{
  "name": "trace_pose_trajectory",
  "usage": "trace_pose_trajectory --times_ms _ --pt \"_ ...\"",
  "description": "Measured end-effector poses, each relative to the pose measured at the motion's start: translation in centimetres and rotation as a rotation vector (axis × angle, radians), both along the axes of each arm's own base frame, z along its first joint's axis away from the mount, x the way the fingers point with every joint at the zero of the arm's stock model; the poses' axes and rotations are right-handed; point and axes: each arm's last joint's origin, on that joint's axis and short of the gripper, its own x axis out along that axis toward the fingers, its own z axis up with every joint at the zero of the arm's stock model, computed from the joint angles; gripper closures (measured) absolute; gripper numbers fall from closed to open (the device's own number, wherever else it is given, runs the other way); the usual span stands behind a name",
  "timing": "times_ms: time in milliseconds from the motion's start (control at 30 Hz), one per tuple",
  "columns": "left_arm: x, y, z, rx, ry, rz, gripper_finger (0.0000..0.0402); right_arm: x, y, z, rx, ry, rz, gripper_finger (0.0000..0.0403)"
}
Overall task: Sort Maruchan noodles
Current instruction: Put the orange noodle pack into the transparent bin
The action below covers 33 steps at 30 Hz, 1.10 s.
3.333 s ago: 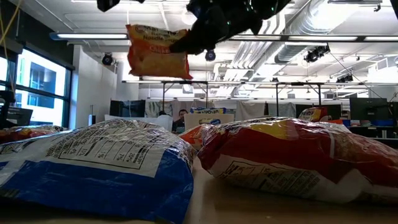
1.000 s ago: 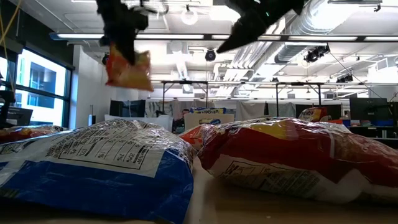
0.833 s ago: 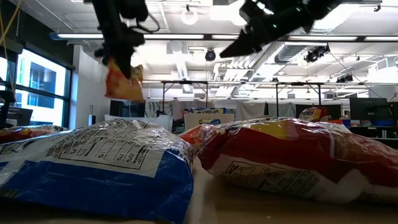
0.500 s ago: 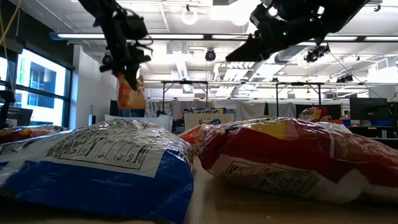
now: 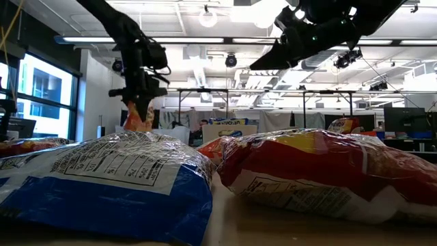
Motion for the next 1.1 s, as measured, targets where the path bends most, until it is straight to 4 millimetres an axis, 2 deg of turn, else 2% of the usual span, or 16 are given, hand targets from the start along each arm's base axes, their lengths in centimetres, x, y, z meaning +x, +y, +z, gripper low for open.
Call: trace_pose_trajectory --times_ms 300,433,867,1100 --pt "0.6 0.8 -1.7 -0.023 0.020 -0.007 0.0344 0.0 0.0 -0.1 -0.003 0.013 0.003 0.0402" --pt "0.8 0.8 -1.8 -0.014 0.020 -0.008 0.0341 0.0 0.0 -0.1 -0.002 0.016 0.003 0.0402" --pt "0.7 0.9 -1.7 0.032 0.059 0.012 0.0294 0.0 0.0 -0.1 -0.007 0.018 0.005 0.0402" --pt "1.3 0.3 -1.7 0.020 0.071 -0.031 0.0269 -0.1 0.0 -0.2 -0.015 0.029 0.011 0.0402"
